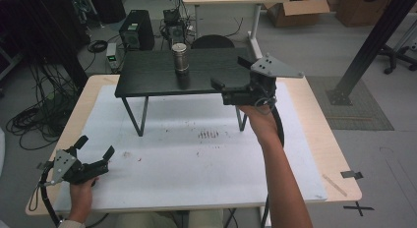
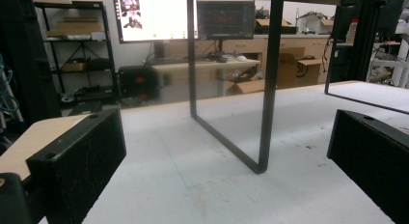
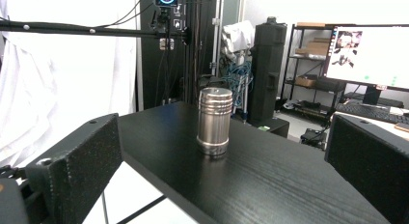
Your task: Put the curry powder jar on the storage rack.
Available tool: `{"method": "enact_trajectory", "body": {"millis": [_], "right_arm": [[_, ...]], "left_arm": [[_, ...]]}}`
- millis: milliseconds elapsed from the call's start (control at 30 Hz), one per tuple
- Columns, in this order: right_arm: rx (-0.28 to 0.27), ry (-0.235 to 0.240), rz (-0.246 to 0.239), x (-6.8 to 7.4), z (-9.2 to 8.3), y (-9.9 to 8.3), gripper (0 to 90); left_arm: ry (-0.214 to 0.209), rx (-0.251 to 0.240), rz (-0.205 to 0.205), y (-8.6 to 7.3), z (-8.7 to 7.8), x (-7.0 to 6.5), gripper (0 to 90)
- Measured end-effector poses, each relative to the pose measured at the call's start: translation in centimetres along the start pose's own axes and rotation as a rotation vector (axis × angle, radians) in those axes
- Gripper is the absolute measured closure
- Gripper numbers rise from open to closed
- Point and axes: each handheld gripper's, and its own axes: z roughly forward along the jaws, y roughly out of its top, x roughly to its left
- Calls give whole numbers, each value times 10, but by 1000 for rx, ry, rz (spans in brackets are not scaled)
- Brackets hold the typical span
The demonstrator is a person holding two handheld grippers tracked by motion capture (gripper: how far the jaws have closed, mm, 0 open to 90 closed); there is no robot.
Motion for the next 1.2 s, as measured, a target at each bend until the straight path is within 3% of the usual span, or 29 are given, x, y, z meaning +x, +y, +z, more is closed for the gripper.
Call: {"method": "enact_trajectory", "body": {"millis": [633, 1200], "right_arm": [[-24, -22, -24, 13, -40, -32, 0], [-33, -82, -5, 9, -65, -70, 0]], "left_arm": [[0, -1, 1, 0, 0, 0, 4], [0, -1, 0, 0, 0, 0, 4]]}}
